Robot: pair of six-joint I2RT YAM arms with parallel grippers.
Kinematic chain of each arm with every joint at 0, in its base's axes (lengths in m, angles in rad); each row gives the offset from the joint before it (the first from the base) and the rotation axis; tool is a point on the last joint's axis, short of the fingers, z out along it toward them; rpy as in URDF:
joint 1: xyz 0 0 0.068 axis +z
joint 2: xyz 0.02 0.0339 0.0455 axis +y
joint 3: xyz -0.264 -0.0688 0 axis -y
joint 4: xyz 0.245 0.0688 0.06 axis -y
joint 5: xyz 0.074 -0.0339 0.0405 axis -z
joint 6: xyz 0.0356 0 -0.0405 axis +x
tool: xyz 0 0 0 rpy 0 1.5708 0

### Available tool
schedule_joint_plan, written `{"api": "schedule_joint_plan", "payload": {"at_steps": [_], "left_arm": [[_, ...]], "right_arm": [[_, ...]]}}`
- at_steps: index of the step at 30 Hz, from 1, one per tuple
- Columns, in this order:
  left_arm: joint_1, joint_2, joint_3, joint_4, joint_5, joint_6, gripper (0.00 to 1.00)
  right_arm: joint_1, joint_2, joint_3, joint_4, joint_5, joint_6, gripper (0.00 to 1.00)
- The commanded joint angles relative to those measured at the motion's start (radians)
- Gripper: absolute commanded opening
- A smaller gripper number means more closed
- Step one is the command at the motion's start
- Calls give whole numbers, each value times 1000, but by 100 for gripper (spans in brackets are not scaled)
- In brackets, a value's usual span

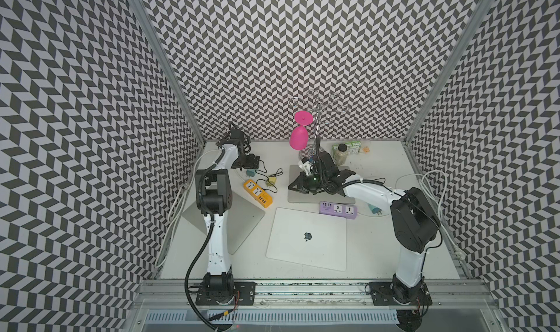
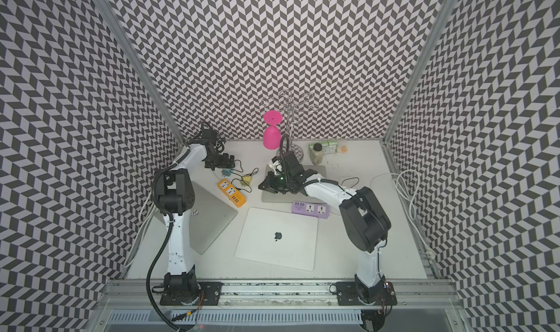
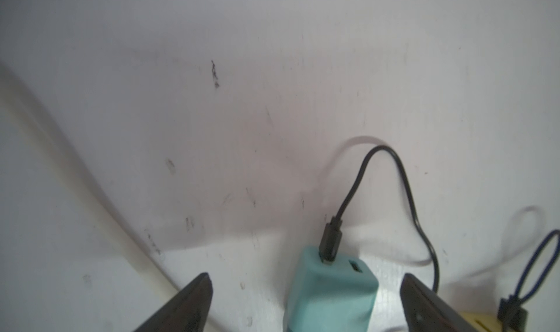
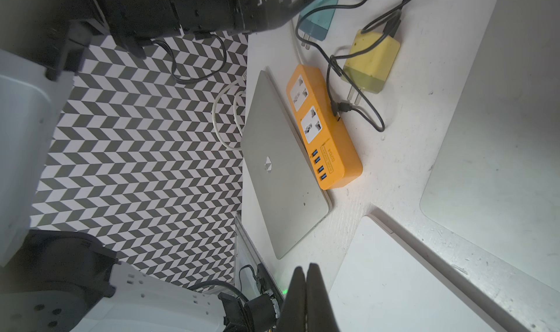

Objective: Unplug the laptop charger
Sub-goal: Place the plug at the center of the board, then reset both arms

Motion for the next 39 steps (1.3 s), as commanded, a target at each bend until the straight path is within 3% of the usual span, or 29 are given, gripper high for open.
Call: {"api": "schedule_joint_plan", "payload": {"at_steps": [1,4,6,9,11,12,15,21,26,31,39], "left_arm": [[10,-159,-70,136,-14,-30,99],[32,-294,-180,269,0,-53,99],[52,-404,-295,388,37,-71,99],[97,-586,-485,605,94,-140,100],[127,-711,-626,758,113,-199,99],[135,-762,-681,812,114,-217,100],[139,-923,-879,1023,68,-241,100],[137,-1193,-1340,1470,-48,-261,100],[136,-1281,-1479,1472,-39,-191,100],[139,-1292,-1594,1569,-66,-245,99],[139,-1211,-1752,1778,-43,-230,99]], "right_arm": [[-16,-69,-3,5,39,-40,0],[-34,-121,-24,7,83,-70,3],[-49,-168,-45,5,118,-106,14],[-82,-239,-88,4,157,-152,49],[-107,-294,-131,13,184,-171,87],[-118,-316,-148,15,197,-185,97],[-149,-394,-208,21,284,-225,99],[-176,-619,-472,234,647,-338,99],[-180,-818,-804,624,898,-520,99],[-207,-829,-915,708,1116,-644,99],[-347,-792,-1048,873,1107,-647,99]]}}
